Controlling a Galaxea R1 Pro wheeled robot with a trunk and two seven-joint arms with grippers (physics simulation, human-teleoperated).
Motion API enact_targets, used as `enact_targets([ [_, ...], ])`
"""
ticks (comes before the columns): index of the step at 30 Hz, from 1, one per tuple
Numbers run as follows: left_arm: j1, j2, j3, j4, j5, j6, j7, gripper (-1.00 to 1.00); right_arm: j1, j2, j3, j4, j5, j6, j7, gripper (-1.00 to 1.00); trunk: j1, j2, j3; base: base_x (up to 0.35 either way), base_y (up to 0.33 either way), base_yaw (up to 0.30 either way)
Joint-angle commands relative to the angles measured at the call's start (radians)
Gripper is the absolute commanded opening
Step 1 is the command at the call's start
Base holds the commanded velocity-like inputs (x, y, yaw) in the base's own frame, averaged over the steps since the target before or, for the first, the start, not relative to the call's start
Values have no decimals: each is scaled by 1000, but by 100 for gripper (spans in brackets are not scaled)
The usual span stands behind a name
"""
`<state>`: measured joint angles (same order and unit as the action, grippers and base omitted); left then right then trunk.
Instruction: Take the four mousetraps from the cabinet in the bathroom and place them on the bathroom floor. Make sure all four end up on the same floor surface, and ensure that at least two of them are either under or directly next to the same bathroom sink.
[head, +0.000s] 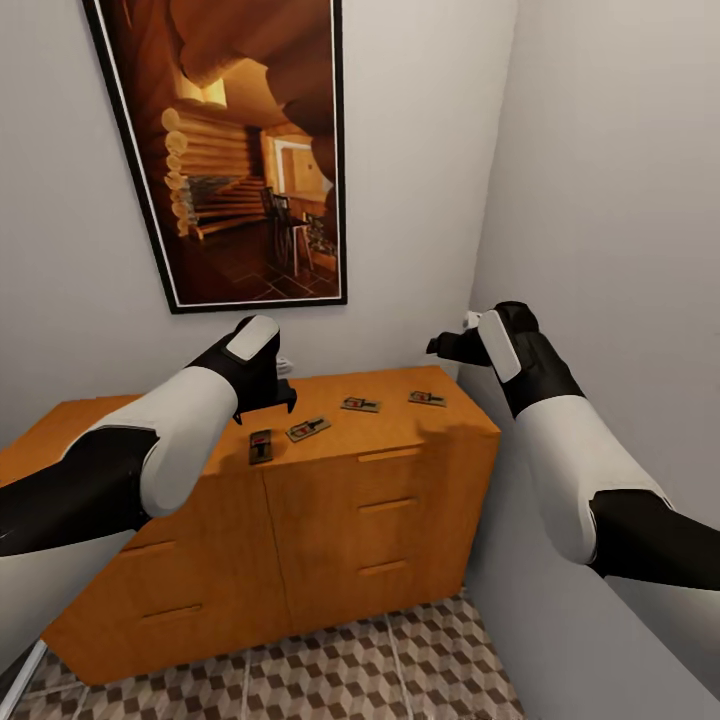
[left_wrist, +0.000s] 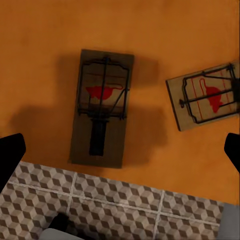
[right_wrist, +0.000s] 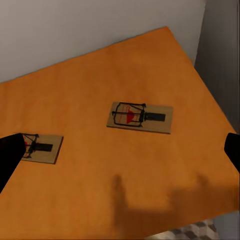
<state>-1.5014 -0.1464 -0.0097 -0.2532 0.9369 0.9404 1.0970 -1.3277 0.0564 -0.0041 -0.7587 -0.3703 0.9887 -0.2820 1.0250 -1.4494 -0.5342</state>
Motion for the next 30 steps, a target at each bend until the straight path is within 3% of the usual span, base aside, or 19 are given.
enact_targets([
  [1, 0, 0, -1, -2, 8, 5, 9, 100, -1, 0, 0, -1, -9, 2, -9, 100, 0, -1, -1, 0, 0, -97],
  [30, 4, 8, 1, -2, 9, -8, 11, 100, 2, 0, -1, -1, -10, 2, -9, 100, 0, -1, -1, 61, 24, -12],
])
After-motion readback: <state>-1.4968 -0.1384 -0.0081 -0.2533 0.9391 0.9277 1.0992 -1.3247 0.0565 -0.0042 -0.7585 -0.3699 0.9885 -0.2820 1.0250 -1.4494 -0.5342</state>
